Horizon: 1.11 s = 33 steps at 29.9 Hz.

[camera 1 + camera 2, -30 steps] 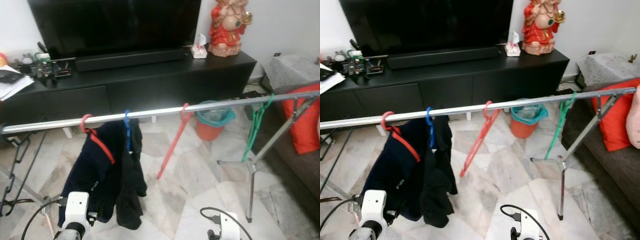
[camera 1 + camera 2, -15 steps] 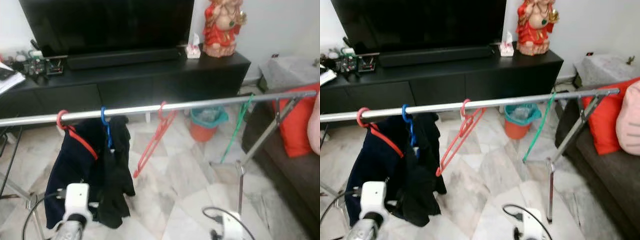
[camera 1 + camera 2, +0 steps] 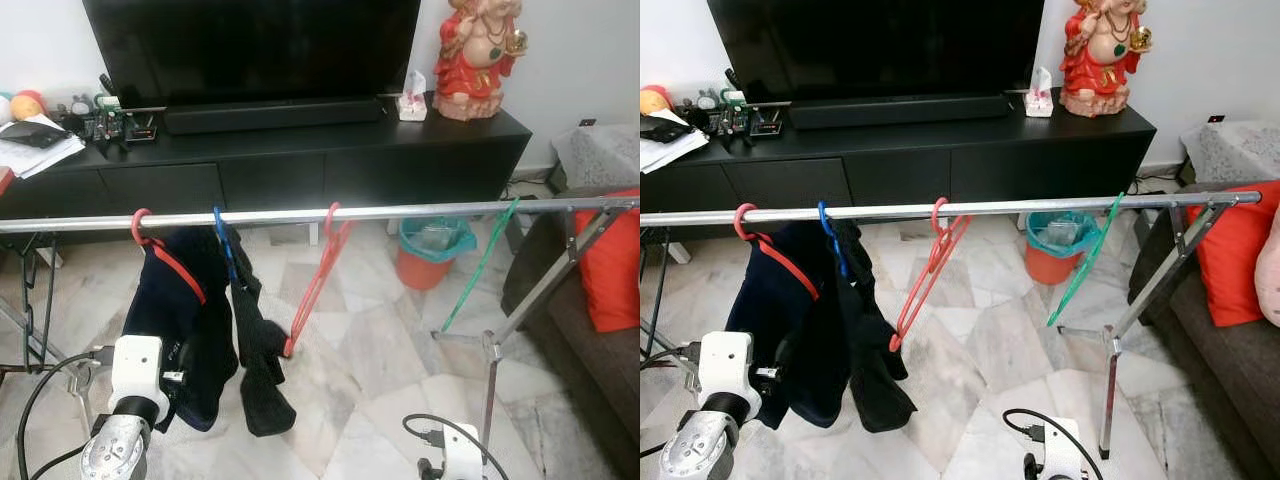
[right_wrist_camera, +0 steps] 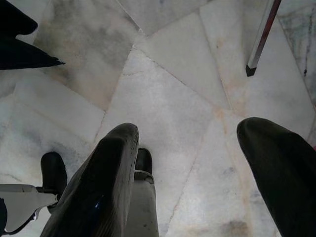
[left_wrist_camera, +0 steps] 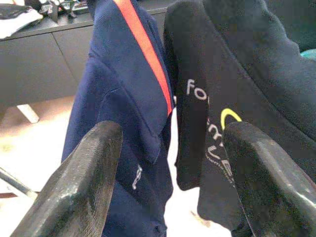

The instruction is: Hang hanger

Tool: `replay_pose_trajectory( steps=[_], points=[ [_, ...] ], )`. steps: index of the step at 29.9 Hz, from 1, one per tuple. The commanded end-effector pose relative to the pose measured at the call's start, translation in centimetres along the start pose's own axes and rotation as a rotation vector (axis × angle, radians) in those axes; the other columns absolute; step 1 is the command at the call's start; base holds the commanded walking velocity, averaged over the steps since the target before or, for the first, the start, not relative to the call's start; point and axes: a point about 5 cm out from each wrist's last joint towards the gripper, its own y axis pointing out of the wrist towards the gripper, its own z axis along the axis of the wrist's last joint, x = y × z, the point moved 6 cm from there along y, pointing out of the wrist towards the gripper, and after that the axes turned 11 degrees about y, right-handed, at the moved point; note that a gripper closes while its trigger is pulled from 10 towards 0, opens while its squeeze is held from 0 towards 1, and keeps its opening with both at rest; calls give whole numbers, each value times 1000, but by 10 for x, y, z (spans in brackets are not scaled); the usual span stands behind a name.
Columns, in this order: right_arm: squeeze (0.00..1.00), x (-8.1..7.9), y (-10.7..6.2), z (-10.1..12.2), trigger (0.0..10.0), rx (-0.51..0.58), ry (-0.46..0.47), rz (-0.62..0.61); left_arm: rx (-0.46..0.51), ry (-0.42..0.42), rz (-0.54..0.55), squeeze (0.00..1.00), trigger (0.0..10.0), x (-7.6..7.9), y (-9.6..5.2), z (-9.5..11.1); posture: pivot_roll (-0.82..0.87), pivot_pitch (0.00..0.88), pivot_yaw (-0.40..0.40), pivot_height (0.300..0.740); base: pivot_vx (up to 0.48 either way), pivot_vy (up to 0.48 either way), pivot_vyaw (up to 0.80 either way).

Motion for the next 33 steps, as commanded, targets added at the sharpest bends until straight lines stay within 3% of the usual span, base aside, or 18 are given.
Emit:
replay_pose_trajectory(
  steps=[1, 5, 9, 13, 16, 19, 22, 23, 25, 27, 30, 33],
  points=[
    [0, 1, 0, 0, 10000, -4, 0, -2, 56, -38, -11, 0, 10000, 6, 5, 18, 56, 0, -28, 740, 0, 0, 0],
    [0, 2, 0, 1, 10000, -3, -2, -5, 132, -115, -167, 0, 10000, 37, 9, 47, 59, 0, -29, 740, 0, 0, 0],
    [0, 0, 0, 0, 10000, -2, -1, -2, 113, -119, -306, 0, 10000, 59, 13, 53, 57, 0, -1, 740, 0, 0, 0],
    [0, -3, 0, -2, 10000, -1, 19, -1, 91, -110, -312, 0, 10000, 58, 22, 54, 53, 0, 28, 740, 0, 0, 0],
    [0, -7, -1, -5, 10000, -4, 36, 3, 79, -145, -282, 0, 10000, 53, 38, 63, 56, 0, 48, 740, 0, 0, 0],
    [0, -8, -1, -5, 10000, -5, 42, 3, 79, -163, -273, 0, 10000, 52, 44, 66, 59, 0, 56, 740, 0, 0, 0],
    [0, -13, -1, -8, 10000, -6, 61, 5, 74, -225, -279, 0, 10000, 55, 66, 83, 41, 0, 89, 740, 0, 0, 0],
    [0, -14, -1, -8, 10000, -6, 66, 5, 76, -231, -281, 0, 10000, 56, 70, 87, 41, 0, 89, 740, 0, 0, 0],
    [0, -16, -1, -9, 10000, -4, 79, 5, 15, -216, -239, 0, 10000, 54, 93, 90, 36, 0, 104, 740, 0, 0, 0],
    [0, -17, -1, -9, 10000, -4, 81, 5, -6, -241, -227, 0, 10000, 53, 99, 91, 35, 0, 105, 740, 0, 0, 0],
    [0, -17, -1, -9, 10000, -5, 84, 5, -79, -206, -147, 0, 10000, 47, 116, 86, 39, 0, 102, 740, 0, 0, 0],
    [0, -17, -2, -10, 10000, -6, 84, 5, -119, -214, -115, 0, 10000, 44, 123, 83, 36, 0, 105, 740, 0, 0, 0]
  ],
)
